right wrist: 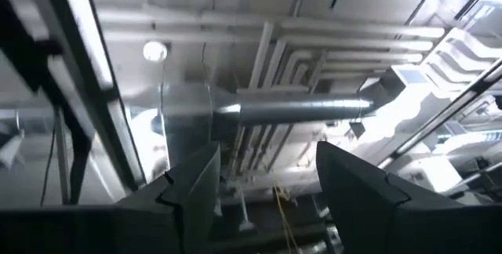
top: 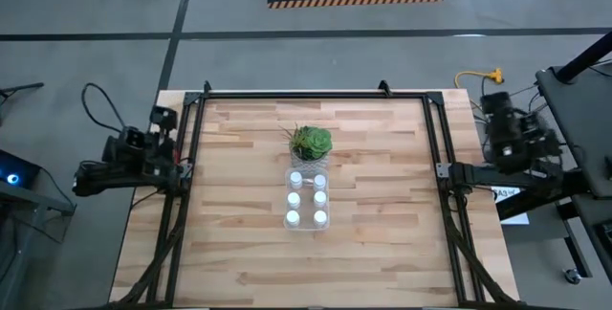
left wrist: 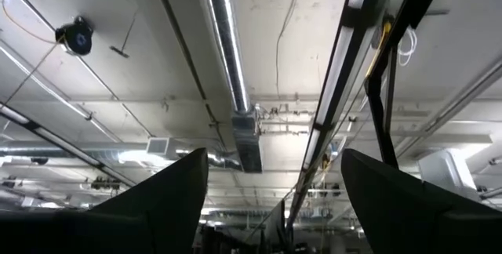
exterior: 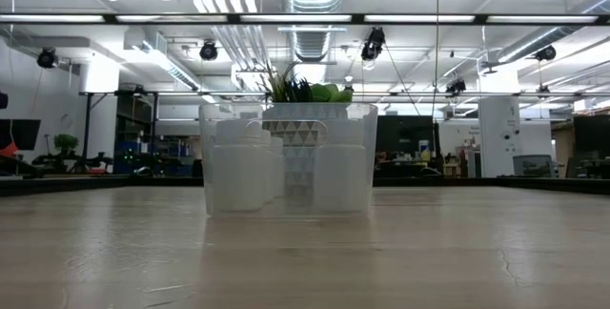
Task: Pick and place pill bottles into a basket
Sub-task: Return to Home Position
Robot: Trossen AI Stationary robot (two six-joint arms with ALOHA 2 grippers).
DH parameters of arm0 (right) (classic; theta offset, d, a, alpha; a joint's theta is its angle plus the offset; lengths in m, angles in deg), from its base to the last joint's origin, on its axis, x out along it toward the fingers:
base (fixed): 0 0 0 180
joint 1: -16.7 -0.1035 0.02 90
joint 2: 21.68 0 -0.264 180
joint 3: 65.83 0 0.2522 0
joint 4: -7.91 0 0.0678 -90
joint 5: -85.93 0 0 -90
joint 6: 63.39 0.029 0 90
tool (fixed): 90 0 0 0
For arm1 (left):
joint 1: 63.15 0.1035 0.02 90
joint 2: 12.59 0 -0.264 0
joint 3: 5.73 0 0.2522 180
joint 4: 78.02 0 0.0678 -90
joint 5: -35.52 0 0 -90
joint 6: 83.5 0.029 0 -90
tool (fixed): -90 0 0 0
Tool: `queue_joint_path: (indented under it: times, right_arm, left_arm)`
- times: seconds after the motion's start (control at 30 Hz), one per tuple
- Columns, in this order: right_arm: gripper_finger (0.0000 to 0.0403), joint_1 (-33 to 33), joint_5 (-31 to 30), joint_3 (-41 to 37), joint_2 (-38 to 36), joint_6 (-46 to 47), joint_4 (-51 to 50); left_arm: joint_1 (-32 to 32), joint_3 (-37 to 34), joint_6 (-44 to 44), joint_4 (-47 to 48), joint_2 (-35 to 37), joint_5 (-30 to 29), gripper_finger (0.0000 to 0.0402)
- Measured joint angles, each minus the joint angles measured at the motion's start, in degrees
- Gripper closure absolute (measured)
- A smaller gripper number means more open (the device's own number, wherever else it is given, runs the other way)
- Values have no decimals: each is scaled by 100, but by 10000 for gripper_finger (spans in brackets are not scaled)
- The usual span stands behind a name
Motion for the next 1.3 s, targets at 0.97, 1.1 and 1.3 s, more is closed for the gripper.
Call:
queue_joint_path:
  times: [0.97, 1.1, 1.3]
  right_arm:
    - [202, 2, 283, -2206, -6, -461, 309]
    - [202, 0, 283, -2206, -6, -501, -318]
    - [202, 2, 241, -2206, -9, -652, -1547]
  left_arm:
    - [-2, -758, -73, -71, -22, 94, 127]
    - [-2, -1021, -190, -277, -15, 168, 127]
    - [-7, -1032, -79, 464, -28, 750, 127]
